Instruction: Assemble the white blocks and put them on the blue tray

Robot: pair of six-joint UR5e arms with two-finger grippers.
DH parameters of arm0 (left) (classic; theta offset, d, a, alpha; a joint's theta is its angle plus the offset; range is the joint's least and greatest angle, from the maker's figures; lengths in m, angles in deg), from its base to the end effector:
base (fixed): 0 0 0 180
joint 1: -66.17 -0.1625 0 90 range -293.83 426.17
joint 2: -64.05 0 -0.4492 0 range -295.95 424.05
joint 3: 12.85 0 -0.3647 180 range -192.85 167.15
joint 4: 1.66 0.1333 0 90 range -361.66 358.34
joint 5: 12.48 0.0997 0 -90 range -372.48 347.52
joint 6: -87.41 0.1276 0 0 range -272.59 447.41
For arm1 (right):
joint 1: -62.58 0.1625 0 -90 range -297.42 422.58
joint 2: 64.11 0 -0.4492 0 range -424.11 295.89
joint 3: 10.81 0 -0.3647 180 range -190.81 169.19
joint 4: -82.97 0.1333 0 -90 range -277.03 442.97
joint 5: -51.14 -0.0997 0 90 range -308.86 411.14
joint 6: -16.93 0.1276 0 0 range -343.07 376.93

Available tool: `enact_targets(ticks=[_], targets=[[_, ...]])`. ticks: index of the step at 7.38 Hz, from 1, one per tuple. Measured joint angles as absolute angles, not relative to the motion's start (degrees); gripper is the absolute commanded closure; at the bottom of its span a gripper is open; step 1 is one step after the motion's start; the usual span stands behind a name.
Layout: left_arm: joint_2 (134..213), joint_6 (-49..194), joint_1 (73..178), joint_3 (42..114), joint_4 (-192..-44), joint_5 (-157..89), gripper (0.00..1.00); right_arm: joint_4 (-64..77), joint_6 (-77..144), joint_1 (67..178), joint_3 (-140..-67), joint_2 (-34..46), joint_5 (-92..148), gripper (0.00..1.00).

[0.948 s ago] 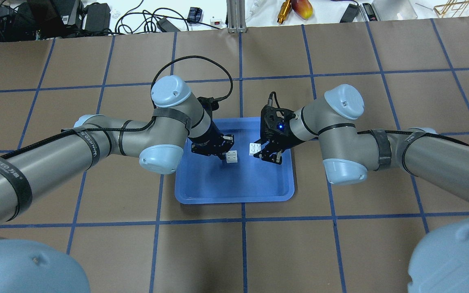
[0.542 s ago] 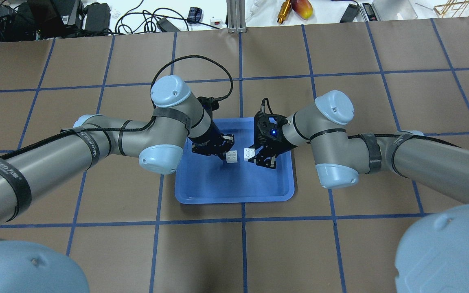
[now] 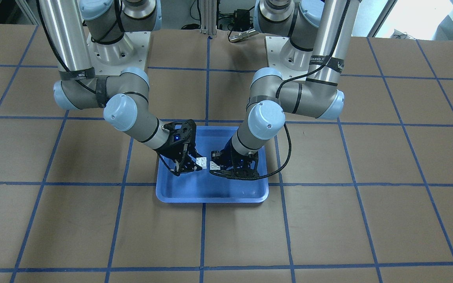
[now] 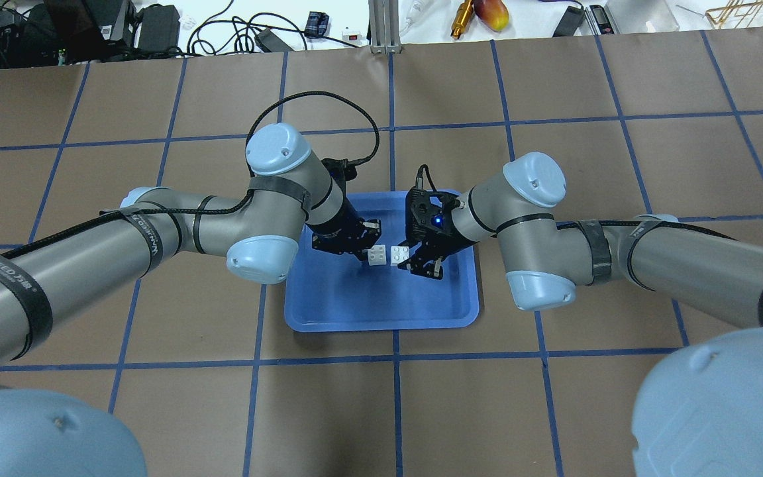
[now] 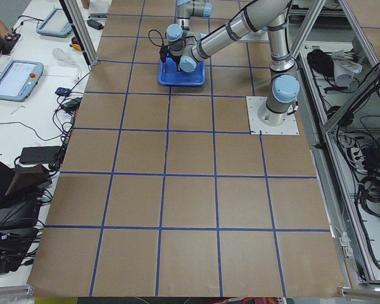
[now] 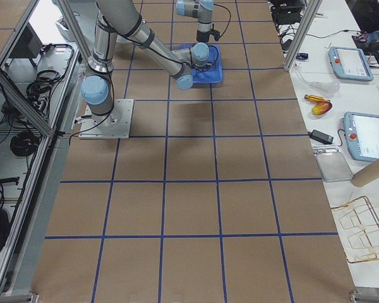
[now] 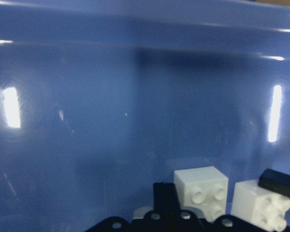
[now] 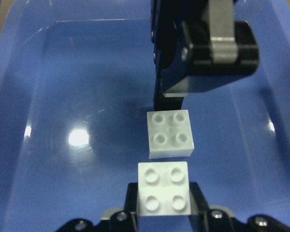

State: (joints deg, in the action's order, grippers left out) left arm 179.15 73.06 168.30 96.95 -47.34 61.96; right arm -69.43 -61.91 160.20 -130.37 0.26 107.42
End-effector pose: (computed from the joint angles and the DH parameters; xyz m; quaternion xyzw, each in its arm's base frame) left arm -0.2788 -0.4999 0.1879 0.0199 -0.9906 -0.0359 0.1306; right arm 0.2706 -0.4831 0.1753 -0.6675 0.6834 -0.2175 0.2003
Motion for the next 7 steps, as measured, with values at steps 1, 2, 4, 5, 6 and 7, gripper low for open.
enact_targets(ticks=[1, 2, 4, 5, 6, 7], targets=[[179.16, 73.09, 168.3, 96.95, -47.33, 61.97, 0.95, -70.21, -61.9, 160.24, -130.34, -0.55, 107.39, 1.0], [179.18, 73.16, 168.3, 96.97, -47.34, 61.99, 0.95, -70.63, -61.78, 160.27, -130.31, -1.05, 107.39, 1.0], [179.24, 73.32, 168.3, 97.01, -47.36, 62.04, 0.95, -70.94, -61.09, 160.32, -130.26, -1.33, 107.38, 0.99], [179.25, 73.39, 168.3, 97.01, -47.39, 62.05, 0.95, -71.13, -60.78, 160.35, -130.21, -1.44, 107.38, 0.98], [179.27, 73.46, 168.3, 97.01, -47.42, 62.07, 0.95, -71.28, -60.13, 160.52, -130.11, -1.45, 107.44, 0.98], [179.27, 73.54, 168.3, 97.01, -47.44, 62.11, 0.95, -71.39, -59.27, 160.91, -129.95, -1.47, 107.45, 0.97]])
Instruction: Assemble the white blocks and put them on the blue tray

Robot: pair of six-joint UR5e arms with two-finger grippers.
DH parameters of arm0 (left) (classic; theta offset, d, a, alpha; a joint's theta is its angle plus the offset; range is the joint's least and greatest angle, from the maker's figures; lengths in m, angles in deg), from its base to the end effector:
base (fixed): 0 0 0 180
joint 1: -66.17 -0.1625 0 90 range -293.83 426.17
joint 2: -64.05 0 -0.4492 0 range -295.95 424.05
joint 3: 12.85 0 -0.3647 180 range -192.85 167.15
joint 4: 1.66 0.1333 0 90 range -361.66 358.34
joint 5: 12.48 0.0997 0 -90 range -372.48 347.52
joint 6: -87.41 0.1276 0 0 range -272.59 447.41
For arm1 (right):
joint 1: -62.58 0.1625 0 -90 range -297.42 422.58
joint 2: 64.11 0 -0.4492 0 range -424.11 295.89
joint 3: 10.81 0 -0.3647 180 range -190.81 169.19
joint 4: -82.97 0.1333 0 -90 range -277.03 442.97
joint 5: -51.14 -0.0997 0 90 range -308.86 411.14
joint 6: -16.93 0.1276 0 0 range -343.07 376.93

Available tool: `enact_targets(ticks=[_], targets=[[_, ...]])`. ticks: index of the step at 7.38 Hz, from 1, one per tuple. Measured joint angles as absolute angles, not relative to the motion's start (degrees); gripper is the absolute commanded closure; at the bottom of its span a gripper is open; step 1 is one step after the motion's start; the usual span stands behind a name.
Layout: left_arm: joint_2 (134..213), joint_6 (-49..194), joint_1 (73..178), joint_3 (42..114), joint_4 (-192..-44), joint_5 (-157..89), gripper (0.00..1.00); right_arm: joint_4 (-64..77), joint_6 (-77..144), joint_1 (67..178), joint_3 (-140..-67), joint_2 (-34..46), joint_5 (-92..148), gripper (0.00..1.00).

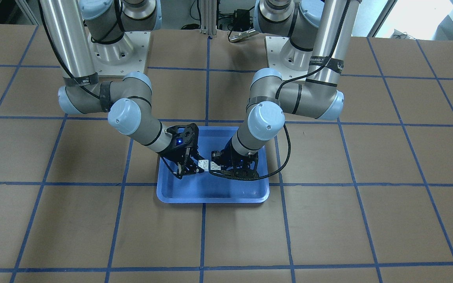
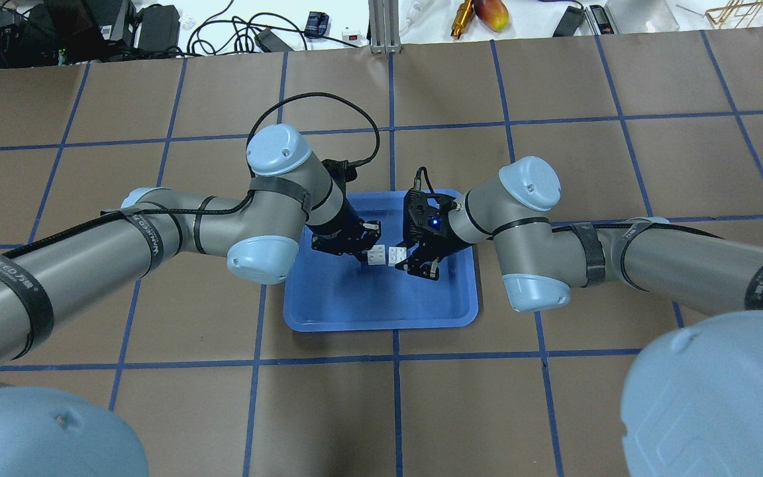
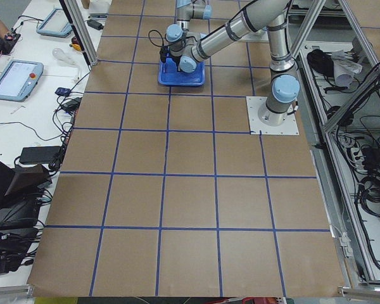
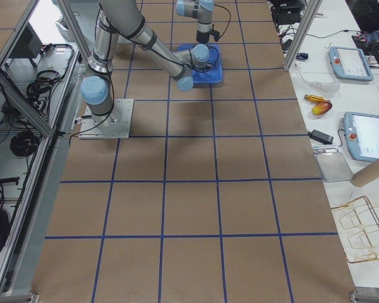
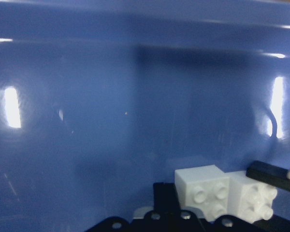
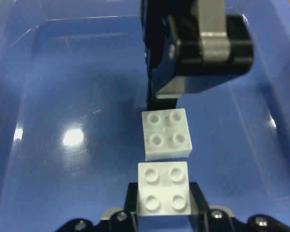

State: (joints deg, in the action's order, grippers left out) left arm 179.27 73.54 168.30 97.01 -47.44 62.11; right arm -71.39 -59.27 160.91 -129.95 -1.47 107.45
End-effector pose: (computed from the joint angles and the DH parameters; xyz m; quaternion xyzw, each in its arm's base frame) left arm -0.2784 -0.4994 0.1861 0.0161 -0.9908 -0.0374 0.1290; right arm 0.2774 -0.4860 0.1658 -0.6569 0.6933 -0.2158 0.2032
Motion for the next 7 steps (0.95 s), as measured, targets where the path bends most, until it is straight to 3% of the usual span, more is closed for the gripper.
enact_targets(ticks=[1, 3, 5, 6, 7], targets=[[179.27, 73.58, 168.3, 97.07, -47.45, 62.13, 0.95, -71.45, -58.69, 161.34, -129.88, -1.49, 107.46, 0.95], [179.3, 73.59, 168.29, 97.14, -47.45, 62.15, 0.95, -71.46, -58.27, 161.58, -129.87, -1.51, 107.4, 0.65], [179.3, 73.59, 168.29, 97.12, -47.45, 62.14, 0.95, -71.45, -58.09, 161.6, -129.88, -1.52, 107.26, 0.5], [179.28, 73.6, 168.3, 97.11, -47.43, 62.13, 0.95, -71.44, -58.06, 161.63, -129.87, -1.46, 107.24, 0.21], [179.25, 73.63, 168.3, 97.08, -47.38, 62.14, 0.95, -71.43, -58.04, 161.67, -129.86, -1.43, 107.26, 0.0]])
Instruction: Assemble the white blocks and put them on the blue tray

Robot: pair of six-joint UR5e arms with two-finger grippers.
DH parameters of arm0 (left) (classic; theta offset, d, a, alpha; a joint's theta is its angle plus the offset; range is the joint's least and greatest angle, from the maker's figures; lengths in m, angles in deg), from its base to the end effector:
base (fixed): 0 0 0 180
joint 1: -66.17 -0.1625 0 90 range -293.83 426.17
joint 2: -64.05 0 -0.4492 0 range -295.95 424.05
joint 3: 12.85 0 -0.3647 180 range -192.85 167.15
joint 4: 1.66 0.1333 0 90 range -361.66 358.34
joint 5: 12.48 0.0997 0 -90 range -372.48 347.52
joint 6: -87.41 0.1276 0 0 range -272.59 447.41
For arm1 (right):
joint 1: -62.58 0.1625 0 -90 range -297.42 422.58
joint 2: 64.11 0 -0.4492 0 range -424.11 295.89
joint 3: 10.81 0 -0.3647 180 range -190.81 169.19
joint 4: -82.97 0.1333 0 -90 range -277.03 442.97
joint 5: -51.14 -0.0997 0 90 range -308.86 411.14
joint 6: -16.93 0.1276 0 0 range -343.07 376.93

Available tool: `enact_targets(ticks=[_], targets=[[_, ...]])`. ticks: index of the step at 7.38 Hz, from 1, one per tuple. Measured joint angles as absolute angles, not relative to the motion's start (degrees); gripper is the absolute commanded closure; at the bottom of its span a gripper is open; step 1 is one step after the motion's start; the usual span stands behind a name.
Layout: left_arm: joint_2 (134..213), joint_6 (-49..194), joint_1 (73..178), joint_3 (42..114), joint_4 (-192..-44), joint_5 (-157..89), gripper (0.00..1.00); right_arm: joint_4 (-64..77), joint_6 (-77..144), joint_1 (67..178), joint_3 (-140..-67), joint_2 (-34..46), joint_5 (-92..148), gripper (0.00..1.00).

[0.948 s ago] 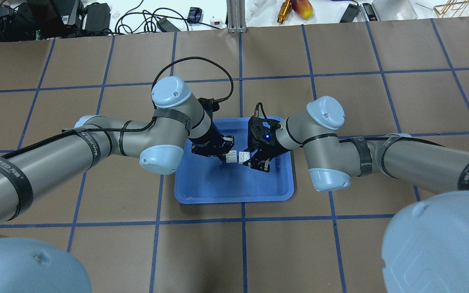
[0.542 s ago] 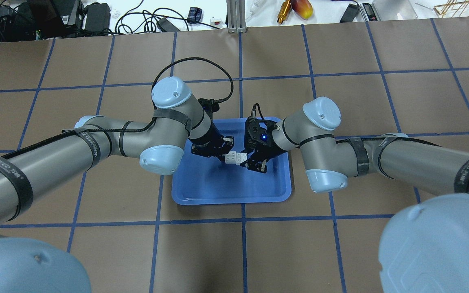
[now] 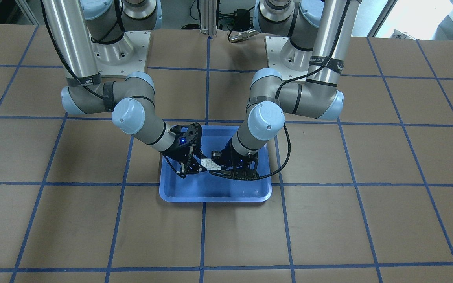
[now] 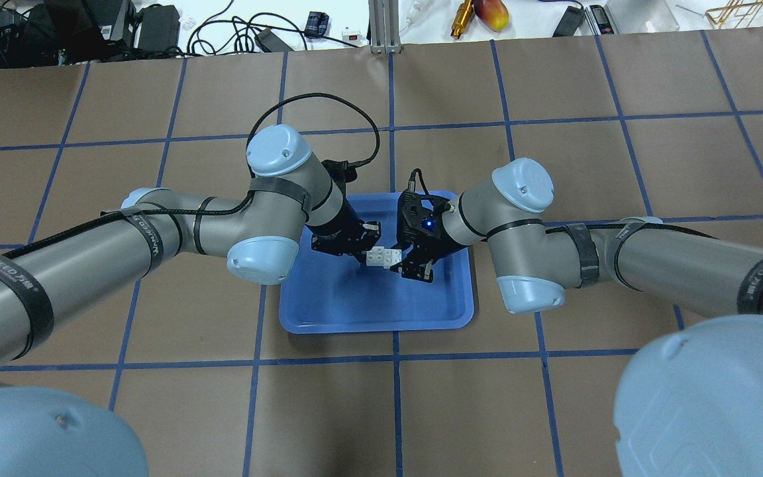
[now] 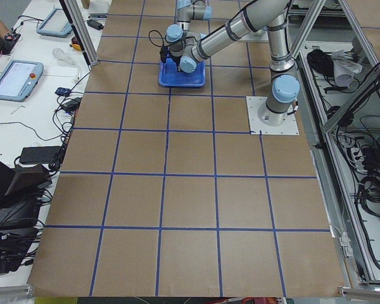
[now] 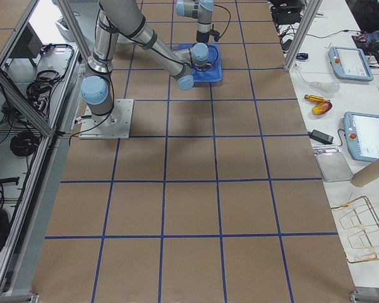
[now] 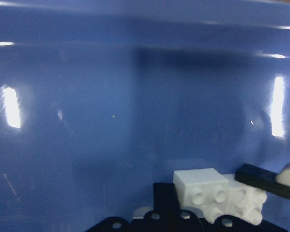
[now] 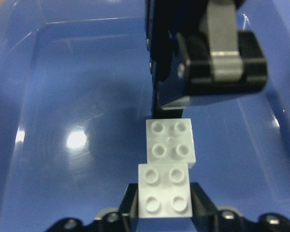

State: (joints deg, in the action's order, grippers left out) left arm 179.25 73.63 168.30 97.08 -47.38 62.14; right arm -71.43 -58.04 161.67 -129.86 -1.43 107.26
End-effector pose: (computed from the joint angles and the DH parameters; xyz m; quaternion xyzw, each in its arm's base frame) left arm -0.2782 -0.4991 0.1860 0.0153 -0.9909 -0.0372 0.1288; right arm 0.2843 -0.4828 0.1670 -0.6541 0.6952 -0.2143 0.2075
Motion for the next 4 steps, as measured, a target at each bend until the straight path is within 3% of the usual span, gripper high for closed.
enact_targets(ticks=[4], targets=[[179.19, 73.69, 168.3, 97.02, -47.28, 62.14, 0.95, -71.76, -56.76, 161.57, -129.42, -0.15, 107.34, 0.0]])
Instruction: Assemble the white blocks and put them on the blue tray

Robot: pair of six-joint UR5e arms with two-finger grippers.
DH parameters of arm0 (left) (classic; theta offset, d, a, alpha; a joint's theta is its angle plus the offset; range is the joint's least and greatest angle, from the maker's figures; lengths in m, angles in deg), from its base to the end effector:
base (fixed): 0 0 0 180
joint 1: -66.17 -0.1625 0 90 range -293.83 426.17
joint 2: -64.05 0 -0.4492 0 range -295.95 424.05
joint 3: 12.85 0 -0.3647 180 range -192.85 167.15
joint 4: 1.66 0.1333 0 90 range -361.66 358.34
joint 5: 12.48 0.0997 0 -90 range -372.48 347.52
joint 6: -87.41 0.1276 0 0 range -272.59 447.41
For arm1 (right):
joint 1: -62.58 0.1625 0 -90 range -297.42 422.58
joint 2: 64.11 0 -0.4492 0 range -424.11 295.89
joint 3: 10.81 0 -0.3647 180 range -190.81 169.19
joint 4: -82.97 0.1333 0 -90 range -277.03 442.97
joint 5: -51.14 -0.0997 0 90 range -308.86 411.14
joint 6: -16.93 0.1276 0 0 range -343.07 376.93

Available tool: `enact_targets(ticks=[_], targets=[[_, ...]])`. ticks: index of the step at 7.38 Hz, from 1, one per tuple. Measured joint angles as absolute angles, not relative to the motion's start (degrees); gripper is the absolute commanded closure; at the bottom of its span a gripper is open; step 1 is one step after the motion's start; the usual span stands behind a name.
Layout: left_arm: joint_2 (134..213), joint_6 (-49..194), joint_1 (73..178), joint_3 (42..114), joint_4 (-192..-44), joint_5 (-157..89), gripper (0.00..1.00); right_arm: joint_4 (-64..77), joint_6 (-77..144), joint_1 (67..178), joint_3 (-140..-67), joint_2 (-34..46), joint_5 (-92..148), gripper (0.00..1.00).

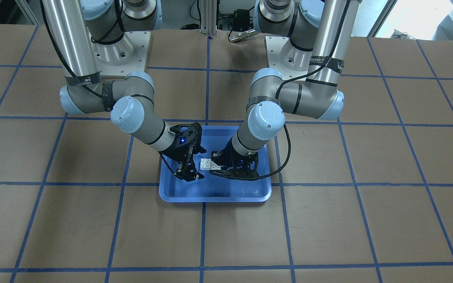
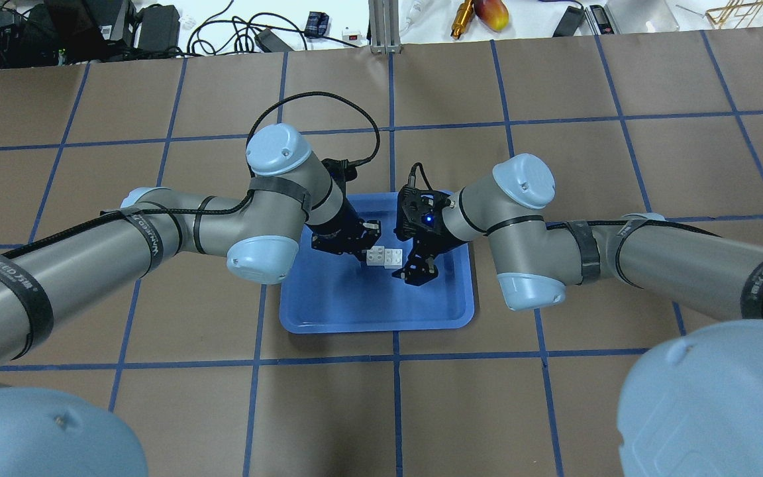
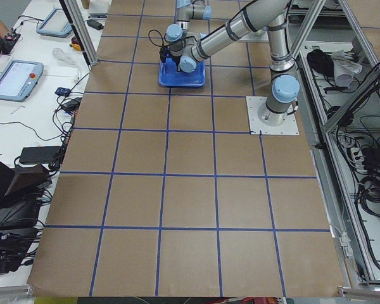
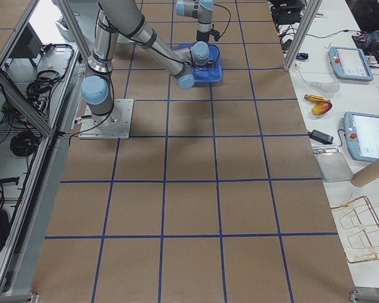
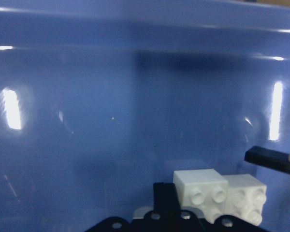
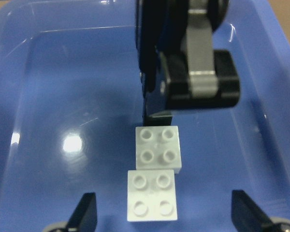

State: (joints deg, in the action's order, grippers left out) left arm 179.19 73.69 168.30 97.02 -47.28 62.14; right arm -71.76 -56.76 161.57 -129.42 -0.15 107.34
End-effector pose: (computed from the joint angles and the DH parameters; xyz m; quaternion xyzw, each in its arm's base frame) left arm -0.2784 -0.4997 0.1871 0.0145 -0.9909 -0.0352 0.1292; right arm 0.2838 -0.4866 0.1817 -0.6487 0.6987 -0.2260 0.1997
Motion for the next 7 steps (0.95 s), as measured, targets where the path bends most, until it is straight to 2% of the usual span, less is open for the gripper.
enact_targets(ticks=[4, 7], targets=[[178.87, 73.46, 168.59, 97.09, -47.37, 62.0, 0.95, -71.86, -50.7, 160.27, -129.39, 3.68, 108.54, 0.0], [178.62, 73.01, 168.64, 97.21, -47.48, 62.04, 0.95, -71.56, -36.82, 156.14, -129.21, 6.28, 113.17, 0.0]])
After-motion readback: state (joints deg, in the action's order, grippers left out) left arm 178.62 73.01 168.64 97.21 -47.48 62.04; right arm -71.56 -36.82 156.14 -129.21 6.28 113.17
